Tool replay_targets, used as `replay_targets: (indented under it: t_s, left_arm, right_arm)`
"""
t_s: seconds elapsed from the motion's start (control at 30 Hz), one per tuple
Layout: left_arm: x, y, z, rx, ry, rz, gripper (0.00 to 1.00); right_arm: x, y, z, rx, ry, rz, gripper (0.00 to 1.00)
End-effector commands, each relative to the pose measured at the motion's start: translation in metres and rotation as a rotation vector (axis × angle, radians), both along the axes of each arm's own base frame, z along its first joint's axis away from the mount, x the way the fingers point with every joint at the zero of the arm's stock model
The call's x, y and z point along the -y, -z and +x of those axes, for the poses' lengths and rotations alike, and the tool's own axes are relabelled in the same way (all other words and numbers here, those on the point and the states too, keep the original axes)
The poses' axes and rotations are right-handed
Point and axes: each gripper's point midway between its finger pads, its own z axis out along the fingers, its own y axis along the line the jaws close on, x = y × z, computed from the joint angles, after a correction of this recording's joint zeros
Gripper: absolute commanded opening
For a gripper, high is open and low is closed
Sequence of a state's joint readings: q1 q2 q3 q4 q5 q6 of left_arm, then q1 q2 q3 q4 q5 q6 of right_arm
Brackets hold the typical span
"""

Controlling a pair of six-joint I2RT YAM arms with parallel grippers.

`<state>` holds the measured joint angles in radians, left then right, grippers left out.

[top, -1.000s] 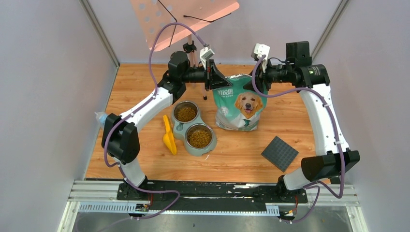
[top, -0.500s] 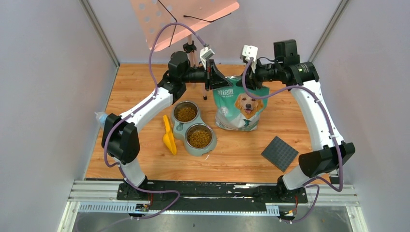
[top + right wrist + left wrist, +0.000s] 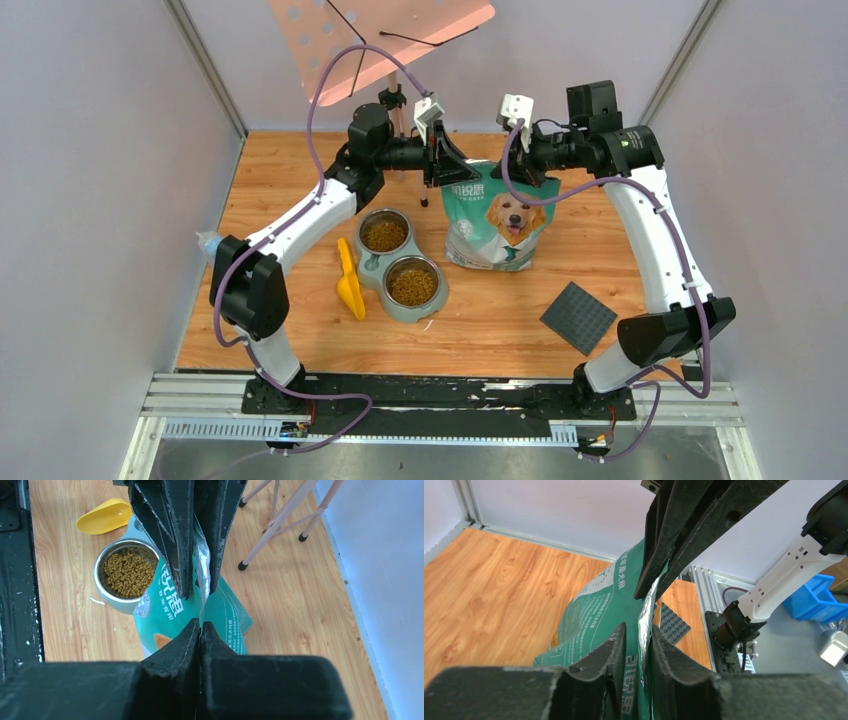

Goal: Serve the pet food

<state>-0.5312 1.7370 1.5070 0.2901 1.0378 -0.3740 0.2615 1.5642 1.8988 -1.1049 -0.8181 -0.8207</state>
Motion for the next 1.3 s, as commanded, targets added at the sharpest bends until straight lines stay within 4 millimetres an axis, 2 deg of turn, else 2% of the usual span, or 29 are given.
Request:
replay_targets:
  t_s: [0.0, 0.07, 0.23, 0.33, 0.57, 0.63, 0.77, 0.9, 0.97, 1.03, 1.13, 1.17, 1.23, 1.27]
  left_arm:
    - [0.001, -0.042, -0.011, 0.168, 0.023, -0.039, 0.32]
    - [0.006, -0.041, -0.011, 0.186, 0.038, -0.029, 0.32]
    - [0.008, -0.032, -0.009, 0.214, 0.057, 0.011, 0.27]
    - [0.007, -0.026, -0.013, 0.218, 0.078, 0.032, 0.26]
    - [-0.002, -0.018, -0.022, 0.242, 0.096, 0.089, 0.31]
    - [-0.007, -0.015, -0.023, 0.257, 0.089, 0.112, 0.3]
    - [-0.013, -0.014, -0.024, 0.253, 0.08, 0.121, 0.23]
    - [-0.016, -0.016, -0.022, 0.245, 0.07, 0.12, 0.17]
    - [-0.017, -0.018, -0.022, 0.233, 0.067, 0.118, 0.14]
    - [-0.022, -0.019, -0.019, 0.221, 0.058, 0.118, 0.03]
    - [-0.025, -0.017, -0.017, 0.208, 0.048, 0.125, 0.0]
    - [-0.026, -0.017, -0.016, 0.202, 0.045, 0.125, 0.0]
    - [-0.027, -0.019, -0.017, 0.197, 0.043, 0.121, 0.0]
    - [-0.026, -0.02, -0.017, 0.195, 0.044, 0.118, 0.0]
  right_arm:
    - [0.0, -0.025, -0.001, 0.074, 0.003, 0.018, 0.08]
    - [0.0, -0.022, 0.0, 0.059, 0.013, 0.017, 0.14]
    - [-0.002, -0.024, -0.001, 0.054, 0.016, 0.023, 0.16]
    - [-0.003, -0.025, 0.0, 0.052, 0.02, 0.023, 0.22]
    - [-0.011, -0.022, 0.003, 0.049, 0.005, 0.021, 0.26]
    - [-0.014, -0.023, 0.003, 0.055, -0.003, 0.019, 0.23]
    - [-0.014, -0.02, 0.003, 0.06, -0.016, 0.009, 0.09]
    - [-0.014, -0.02, 0.002, 0.059, -0.026, 0.001, 0.01]
    - [-0.014, -0.02, 0.0, 0.061, -0.032, -0.003, 0.0]
    - [-0.013, -0.022, -0.002, 0.068, -0.039, -0.008, 0.0]
    - [-0.011, -0.023, -0.003, 0.07, -0.032, -0.015, 0.0]
    - [-0.01, -0.023, -0.003, 0.064, -0.022, -0.018, 0.05]
    - [-0.006, -0.019, -0.002, 0.056, -0.003, -0.035, 0.23]
    - [-0.005, -0.017, -0.002, 0.054, 0.004, -0.046, 0.28]
